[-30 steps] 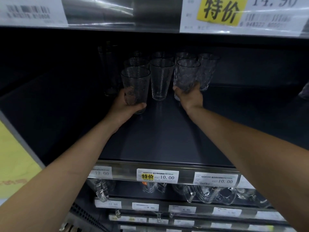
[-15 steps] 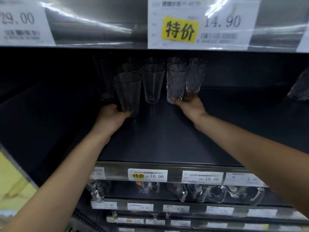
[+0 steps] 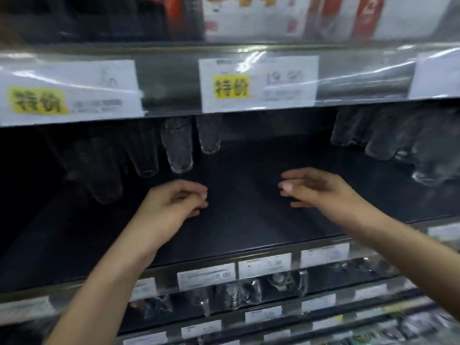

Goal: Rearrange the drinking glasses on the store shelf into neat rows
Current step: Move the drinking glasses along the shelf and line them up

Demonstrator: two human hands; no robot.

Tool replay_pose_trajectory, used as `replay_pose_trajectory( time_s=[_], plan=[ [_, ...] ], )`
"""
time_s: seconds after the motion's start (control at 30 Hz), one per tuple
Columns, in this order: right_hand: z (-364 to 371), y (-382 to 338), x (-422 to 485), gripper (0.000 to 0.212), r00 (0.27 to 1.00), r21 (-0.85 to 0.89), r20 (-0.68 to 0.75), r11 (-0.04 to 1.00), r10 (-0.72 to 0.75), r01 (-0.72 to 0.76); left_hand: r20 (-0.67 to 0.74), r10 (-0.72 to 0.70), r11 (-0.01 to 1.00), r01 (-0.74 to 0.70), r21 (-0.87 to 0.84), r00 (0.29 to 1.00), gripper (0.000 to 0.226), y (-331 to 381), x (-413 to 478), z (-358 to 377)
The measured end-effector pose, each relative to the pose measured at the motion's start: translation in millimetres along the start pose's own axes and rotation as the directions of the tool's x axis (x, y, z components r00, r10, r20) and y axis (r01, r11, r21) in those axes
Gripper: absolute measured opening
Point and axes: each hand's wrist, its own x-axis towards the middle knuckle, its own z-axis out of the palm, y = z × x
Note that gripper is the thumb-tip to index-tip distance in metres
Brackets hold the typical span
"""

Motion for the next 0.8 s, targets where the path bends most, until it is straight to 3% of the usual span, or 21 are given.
replay_pose_trajectory(
  time_s=[0.3,0.53,0.8],
  plan=[
    [-176,43,-42,0.023,0.951,0.01,-0.305,0.999,-0.04,0.046,0.213,0.052,0.999,-0.053,0.001,0.976,0.011,55,20,186],
    [-297,82,-54,0.02,0.892,-0.036,-0.445,0.997,-0.076,0.067,0.299,0.099,0.995,-0.097,-0.023,0.949,0.008,88,38,334],
    [-389,118,-32,0.025,0.809,-0.061,-0.584,0.997,-0.073,0.046,0.289,0.067,0.998,-0.059,-0.035,0.955,0.058,93,57,469]
  ],
)
